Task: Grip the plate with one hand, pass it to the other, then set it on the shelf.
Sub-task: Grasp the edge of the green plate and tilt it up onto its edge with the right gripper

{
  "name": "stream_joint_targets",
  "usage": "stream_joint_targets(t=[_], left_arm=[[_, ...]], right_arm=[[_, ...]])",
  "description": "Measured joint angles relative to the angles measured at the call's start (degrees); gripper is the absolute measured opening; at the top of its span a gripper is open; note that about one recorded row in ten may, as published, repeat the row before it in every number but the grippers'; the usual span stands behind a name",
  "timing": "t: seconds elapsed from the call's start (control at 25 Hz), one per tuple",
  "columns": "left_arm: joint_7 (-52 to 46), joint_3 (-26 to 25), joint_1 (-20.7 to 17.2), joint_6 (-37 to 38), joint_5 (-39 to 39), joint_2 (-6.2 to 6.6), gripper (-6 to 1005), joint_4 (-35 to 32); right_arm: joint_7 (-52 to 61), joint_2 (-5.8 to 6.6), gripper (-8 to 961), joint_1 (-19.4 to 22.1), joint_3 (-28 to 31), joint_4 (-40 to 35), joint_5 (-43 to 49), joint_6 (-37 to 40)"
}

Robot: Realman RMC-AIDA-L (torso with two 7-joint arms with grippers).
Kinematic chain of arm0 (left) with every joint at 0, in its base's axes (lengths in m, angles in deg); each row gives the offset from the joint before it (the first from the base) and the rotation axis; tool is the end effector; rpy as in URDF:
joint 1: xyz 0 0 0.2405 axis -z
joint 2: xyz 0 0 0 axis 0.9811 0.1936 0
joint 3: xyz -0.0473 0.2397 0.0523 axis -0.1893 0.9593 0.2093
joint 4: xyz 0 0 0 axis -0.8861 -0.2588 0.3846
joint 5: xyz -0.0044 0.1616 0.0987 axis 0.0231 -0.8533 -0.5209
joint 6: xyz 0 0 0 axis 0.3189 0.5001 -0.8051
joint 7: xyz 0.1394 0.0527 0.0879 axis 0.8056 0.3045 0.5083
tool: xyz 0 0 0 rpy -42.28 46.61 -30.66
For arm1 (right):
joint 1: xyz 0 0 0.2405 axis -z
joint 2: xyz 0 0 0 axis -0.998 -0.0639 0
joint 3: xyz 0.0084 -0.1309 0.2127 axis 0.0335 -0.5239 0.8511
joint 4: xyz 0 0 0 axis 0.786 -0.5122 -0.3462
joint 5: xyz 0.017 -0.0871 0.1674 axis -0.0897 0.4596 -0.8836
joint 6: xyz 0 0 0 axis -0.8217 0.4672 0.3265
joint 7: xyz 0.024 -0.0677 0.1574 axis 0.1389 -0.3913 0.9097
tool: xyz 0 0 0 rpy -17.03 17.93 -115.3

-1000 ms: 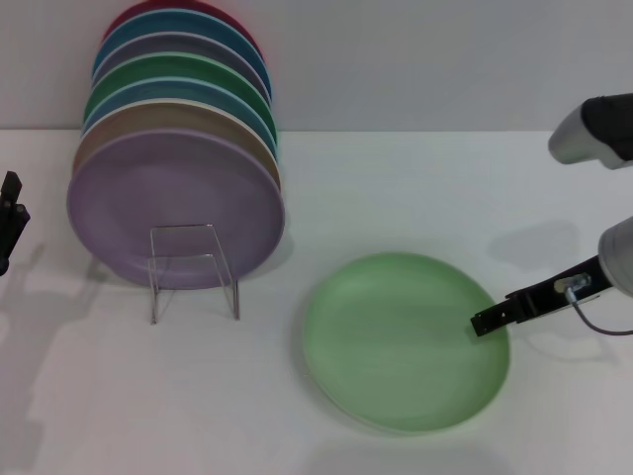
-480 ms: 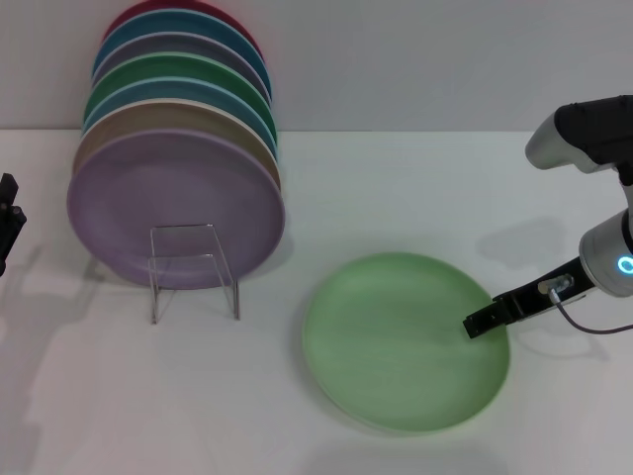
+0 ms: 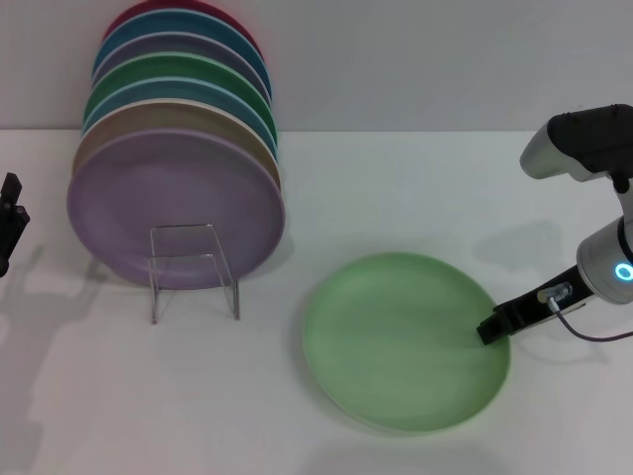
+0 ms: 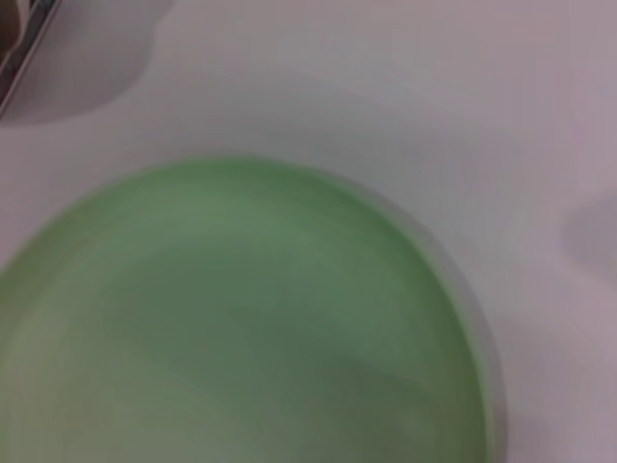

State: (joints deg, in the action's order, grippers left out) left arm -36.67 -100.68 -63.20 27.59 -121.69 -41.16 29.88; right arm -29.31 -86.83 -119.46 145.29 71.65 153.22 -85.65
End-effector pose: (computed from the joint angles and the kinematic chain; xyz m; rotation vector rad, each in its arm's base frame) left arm -0.2999 0.2915 0.0362 -1.5257 -0.1525 -0.7063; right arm 0.2419 0.3455 -0.0281 -2.2962 1.3845 -0.3910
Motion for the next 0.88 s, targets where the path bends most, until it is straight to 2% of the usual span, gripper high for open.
stream_joint_targets(t=[0.12, 0.32, 0.52, 0.68, 0.88], left_arm=[[0.0, 0.0, -0.16, -0.01, 0.0, 0.01, 799, 0.15], [0.0, 0.0, -0.34, -0.01, 0.13, 0.06, 799, 0.2], [0.0, 0.0, -0.56, 0.08, 0.06, 0.09, 798, 0.22], [0.0, 0.0, -0.6, 0.28, 0.0, 0.04, 798, 0.25], [0.0, 0.55, -0.68, 0.81, 0.0, 0.01, 798, 0.6]], right_arm=[[-0.48, -0.01, 445, -0.02, -0.5, 0.0, 0.03, 0.14], [-1.18, -0.18, 218, 0.17, -0.59, -0.02, 0.02, 0.25], [-1.66, -0.23, 78, 0.5, -0.54, 0.37, -0.16, 0.1], [-2.48, -0.27, 27, 0.77, -0.27, 0.53, -0.45, 0.2], [-3.53, -0.47, 26, 3.2, -0.15, 4.43, -1.41, 0.5]])
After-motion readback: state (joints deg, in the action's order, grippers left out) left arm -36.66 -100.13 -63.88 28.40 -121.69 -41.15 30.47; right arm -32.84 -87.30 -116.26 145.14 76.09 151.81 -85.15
